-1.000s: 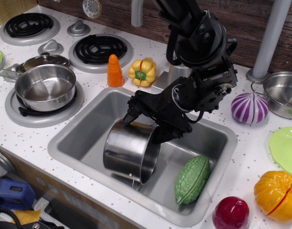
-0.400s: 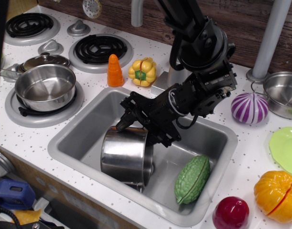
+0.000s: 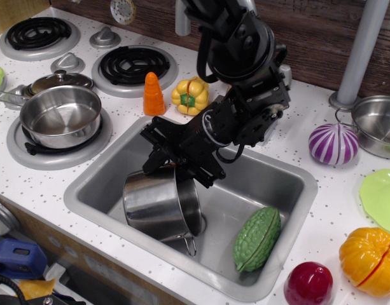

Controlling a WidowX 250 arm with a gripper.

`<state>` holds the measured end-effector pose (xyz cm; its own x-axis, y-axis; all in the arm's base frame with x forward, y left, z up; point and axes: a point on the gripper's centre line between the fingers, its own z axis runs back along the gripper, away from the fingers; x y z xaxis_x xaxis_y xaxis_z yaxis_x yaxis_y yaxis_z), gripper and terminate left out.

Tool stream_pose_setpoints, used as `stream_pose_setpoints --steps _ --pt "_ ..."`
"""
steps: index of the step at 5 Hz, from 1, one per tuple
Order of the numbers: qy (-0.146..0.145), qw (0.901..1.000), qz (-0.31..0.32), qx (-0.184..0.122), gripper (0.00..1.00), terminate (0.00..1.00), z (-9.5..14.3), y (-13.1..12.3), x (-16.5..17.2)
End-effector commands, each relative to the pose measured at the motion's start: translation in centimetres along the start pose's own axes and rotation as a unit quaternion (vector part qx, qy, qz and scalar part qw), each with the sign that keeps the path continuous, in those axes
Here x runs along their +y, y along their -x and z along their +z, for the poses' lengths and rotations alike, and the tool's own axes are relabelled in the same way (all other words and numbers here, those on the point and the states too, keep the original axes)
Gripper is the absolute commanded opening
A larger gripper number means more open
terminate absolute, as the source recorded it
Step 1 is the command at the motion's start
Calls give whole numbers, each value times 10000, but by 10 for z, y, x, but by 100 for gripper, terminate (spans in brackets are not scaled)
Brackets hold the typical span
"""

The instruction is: Flip pot upright in sink

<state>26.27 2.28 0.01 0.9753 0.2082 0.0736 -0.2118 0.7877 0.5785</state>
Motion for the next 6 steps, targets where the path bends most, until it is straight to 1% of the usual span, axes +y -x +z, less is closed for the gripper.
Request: stream_pose_setpoints --steps 1,2,3,4,5,6 --pt "777 9940 489 -601 0 0 5 -10 12" --pt "1380 9852 398 -935 0 0 -2 -13 21" --pt "1848 9701 279 -1551 0 0 -16 -15 29" --pt "2053 9589 163 -1950 100 0 -26 -18 33" --pt "2479 9441 85 -2174 100 0 -30 -19 34" --pt "2079 9542 -60 -2149 100 0 -16 -21 31"
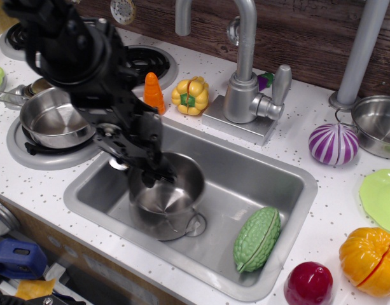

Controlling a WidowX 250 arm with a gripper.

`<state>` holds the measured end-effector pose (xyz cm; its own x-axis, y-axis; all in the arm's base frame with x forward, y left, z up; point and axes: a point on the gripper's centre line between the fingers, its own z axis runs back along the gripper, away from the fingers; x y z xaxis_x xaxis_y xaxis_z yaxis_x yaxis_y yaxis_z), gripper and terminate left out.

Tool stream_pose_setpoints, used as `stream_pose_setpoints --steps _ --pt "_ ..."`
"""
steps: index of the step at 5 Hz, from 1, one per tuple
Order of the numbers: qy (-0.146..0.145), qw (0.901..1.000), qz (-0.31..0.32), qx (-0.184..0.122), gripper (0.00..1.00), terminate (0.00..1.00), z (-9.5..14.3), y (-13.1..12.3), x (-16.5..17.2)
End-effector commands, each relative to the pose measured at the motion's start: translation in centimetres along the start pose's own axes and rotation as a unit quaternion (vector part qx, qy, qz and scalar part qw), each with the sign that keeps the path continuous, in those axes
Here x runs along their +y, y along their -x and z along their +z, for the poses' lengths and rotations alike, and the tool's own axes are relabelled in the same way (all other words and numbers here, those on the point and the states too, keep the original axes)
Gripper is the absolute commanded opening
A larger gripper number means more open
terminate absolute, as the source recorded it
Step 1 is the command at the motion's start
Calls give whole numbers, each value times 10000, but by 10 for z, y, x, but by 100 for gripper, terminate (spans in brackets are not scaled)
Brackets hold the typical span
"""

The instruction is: Flip pot upright in sink

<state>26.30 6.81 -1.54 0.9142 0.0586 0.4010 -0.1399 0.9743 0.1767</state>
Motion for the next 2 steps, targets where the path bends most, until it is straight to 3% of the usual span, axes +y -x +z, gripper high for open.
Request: stream_pose_setpoints --steps 1,2 --pt "-137 9993 -172 -299 100 0 16 -20 -5" --pt "-137 9993 -172 -299 100 100 16 -20 -5"
